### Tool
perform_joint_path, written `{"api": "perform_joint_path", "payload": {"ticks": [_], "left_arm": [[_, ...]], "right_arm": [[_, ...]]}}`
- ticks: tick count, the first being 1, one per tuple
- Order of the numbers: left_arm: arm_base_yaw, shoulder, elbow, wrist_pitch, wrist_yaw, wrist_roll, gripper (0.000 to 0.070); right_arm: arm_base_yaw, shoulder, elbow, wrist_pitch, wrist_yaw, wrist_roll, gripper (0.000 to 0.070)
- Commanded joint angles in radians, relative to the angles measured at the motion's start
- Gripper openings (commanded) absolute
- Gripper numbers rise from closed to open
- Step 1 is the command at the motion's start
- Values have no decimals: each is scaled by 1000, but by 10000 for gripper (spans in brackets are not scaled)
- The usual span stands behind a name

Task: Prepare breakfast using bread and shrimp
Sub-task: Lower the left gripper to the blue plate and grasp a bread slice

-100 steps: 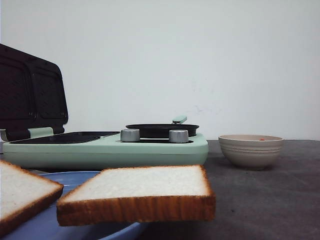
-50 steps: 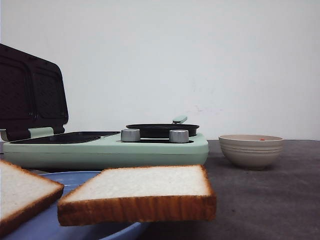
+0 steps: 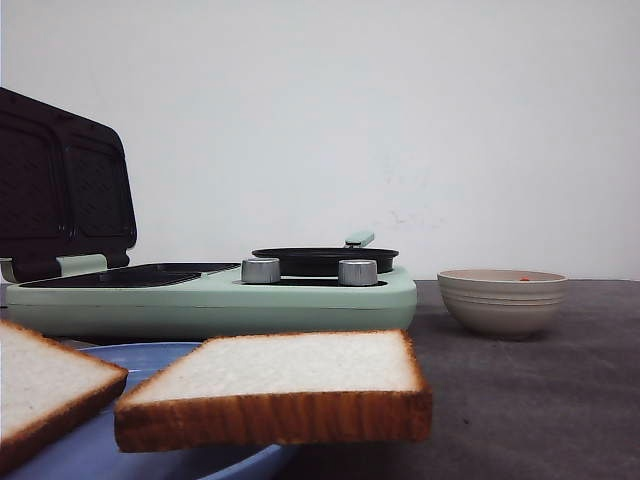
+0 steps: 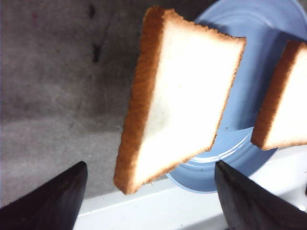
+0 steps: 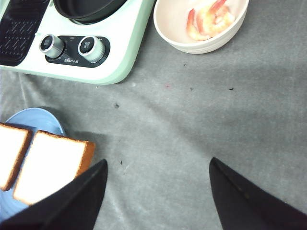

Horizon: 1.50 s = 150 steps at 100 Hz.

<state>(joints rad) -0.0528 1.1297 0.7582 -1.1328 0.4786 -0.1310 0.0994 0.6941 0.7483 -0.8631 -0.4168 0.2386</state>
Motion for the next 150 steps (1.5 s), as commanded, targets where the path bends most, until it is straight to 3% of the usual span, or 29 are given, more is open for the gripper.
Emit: {"api": "perform_joint_path", "payload": {"ticks": [1,60,69,89,118,150], "left_arm": [[-12,32,16,10,8,15,475],[-120,193,16,89,8,14,460],[-127,199,16,91,9,14,349],[-128,198,16,98,8,14,0],[-128,172,17,96,9,10,2],[-128,-2,21,125,7,-25,3]], "right_arm": [[3,3,17,5,-3,-11,417],[3,3,17,1,-5,-11,417],[3,3,17,1,-5,-11,417],[3,3,17,-1,-5,-11,417],[3,3,17,-5,-5,-11,417],[3,3,17,-5,-5,-11,417]]}}
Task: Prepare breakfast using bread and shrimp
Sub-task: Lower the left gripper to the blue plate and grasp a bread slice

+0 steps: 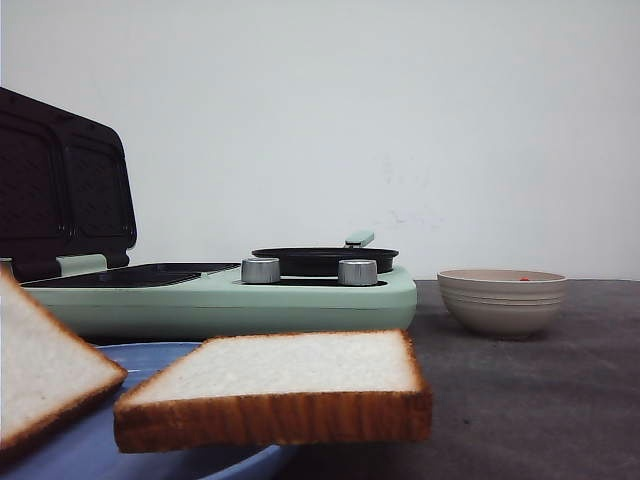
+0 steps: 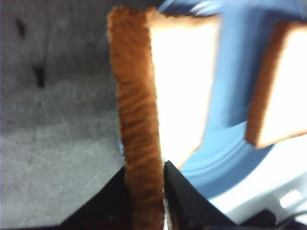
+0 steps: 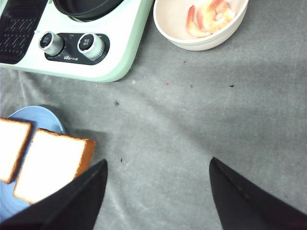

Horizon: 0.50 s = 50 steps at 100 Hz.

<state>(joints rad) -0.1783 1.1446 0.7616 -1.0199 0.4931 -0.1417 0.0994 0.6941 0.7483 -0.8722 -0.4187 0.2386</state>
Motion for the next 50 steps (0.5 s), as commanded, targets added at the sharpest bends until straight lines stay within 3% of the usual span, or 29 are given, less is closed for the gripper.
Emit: {"api": "perform_joint_path", "payload": {"ticks": [1,50], "left_arm": [[-3,-24,17,14,-7,-14,3],[-3,-240,18,240,-80,-51,3]], "right_arm": [[3,3,17,4,-3,-11,417],[3,3,17,4,-3,-11,417]]}}
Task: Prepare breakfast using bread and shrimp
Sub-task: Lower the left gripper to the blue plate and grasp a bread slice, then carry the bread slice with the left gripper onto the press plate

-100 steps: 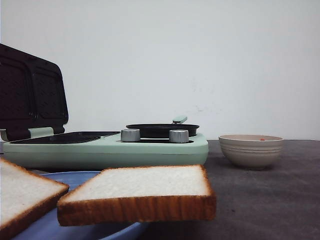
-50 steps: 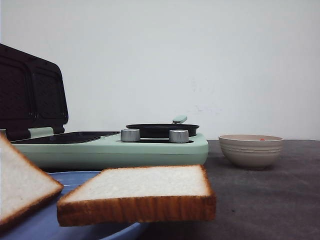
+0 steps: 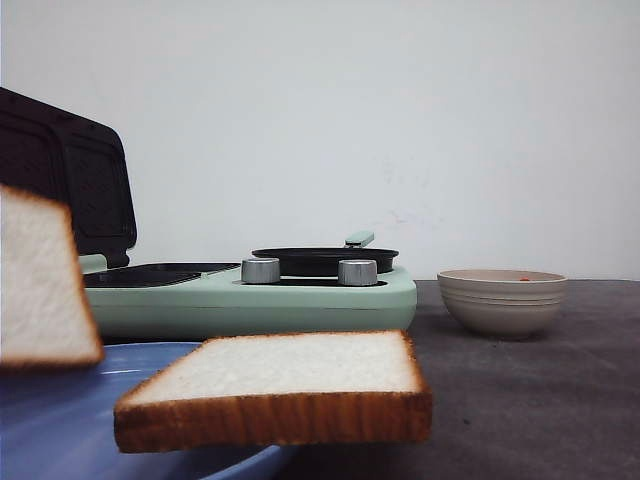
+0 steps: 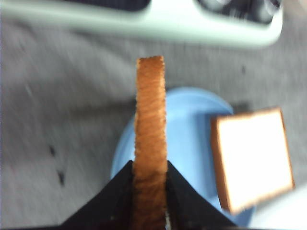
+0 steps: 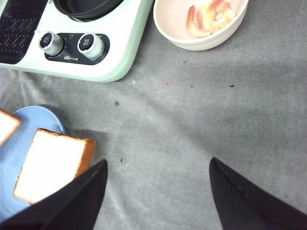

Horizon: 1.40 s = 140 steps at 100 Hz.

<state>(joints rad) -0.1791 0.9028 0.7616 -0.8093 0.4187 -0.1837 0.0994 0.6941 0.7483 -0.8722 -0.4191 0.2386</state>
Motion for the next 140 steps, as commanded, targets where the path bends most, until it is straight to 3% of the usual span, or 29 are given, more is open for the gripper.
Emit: {"api": "perform_joint_path", "payload": {"ticks": [1,32,60,87,140], "left_arm": [[-2,2,17,35,-6,-10,3],[-18,-1,18,254,-64,-8,3],[-61,-1,27,472,-226,55,3],[-77,47,88,613,-399,211,3],[-115,502,407,675,-509,540,3]], "right_arm": [[3,3,17,4,-3,-11,417],[3,3,17,4,-3,-11,416],[3,3,17,3,-3,-11,416],[3,3,17,3,-3,-11,416],[3,3,17,-6,-2,-12,416]]}}
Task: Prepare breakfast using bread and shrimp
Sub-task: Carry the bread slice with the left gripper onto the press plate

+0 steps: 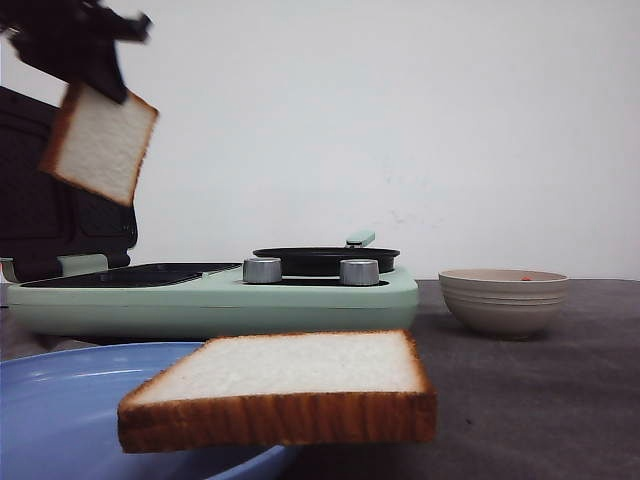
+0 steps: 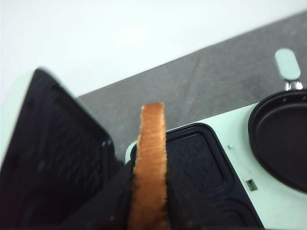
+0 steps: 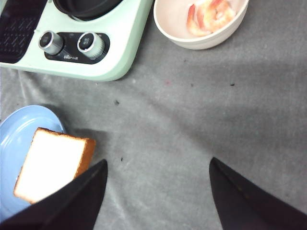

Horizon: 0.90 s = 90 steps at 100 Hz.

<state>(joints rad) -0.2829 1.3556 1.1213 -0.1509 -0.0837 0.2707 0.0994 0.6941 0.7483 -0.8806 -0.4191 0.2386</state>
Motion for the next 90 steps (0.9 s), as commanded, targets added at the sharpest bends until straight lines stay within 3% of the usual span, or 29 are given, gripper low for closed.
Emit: {"api": "perform_joint_path", "payload": {"ticks": [1,56,90], "left_arm": [[-13,58,54,17,-8,90,3],[-58,416,275,93,-205,366,3],[-80,484,275,134,-233,415,3]], "right_arm": [[3,3,17,3,-2,-12,416],[3,3,17,-4,-1,-20,416],[3,3,17,-5,0,-26,416]]}}
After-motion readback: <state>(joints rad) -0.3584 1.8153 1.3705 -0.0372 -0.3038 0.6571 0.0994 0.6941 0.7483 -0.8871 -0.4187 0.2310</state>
